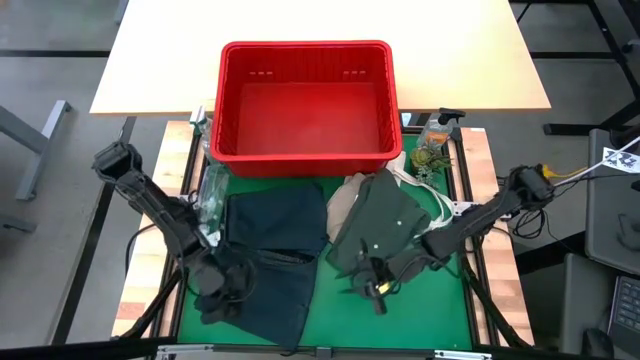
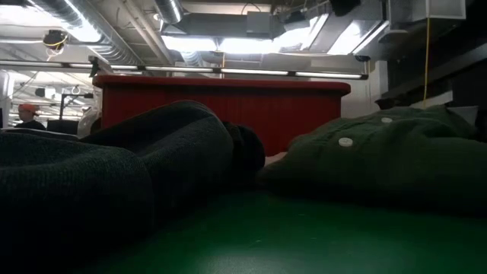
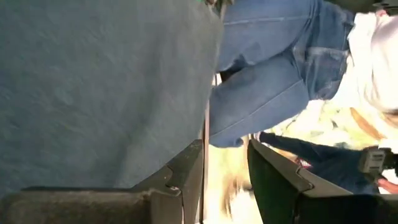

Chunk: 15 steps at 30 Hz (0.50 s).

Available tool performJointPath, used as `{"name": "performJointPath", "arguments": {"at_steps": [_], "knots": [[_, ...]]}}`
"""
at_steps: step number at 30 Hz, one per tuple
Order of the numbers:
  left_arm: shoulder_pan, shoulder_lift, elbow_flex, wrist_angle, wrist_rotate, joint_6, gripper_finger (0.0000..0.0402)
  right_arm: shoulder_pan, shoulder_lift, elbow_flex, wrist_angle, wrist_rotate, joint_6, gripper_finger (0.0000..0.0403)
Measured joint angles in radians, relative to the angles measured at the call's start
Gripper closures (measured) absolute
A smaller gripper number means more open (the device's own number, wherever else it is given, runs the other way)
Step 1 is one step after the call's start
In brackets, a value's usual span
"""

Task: Fold laundry
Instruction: Fold the dark blue pants

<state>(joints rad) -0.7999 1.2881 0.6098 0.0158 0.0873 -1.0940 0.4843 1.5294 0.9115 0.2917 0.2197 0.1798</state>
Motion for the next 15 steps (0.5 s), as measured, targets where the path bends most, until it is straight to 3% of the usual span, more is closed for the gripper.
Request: {"name": "performJointPath", "arguments": {"at_steps": [3,9,15], "knots": [[-0.055,0.002,0.0,0.0,-0.087,0.002,0.028,-0.005,0.076,0.0,0.121,-0.003,-0.041,0.0237],[-0.116,0.002,0.0,-0.001,-0.381,0.004,0.028,-0.065,0.214,0.0,0.269,-0.017,-0.058,0.0237],[-0.125,0.003,0.0,-0.008,-0.437,0.005,0.028,-0.15,0.317,0.045,0.301,-0.15,-0.056,0.0237]]}}
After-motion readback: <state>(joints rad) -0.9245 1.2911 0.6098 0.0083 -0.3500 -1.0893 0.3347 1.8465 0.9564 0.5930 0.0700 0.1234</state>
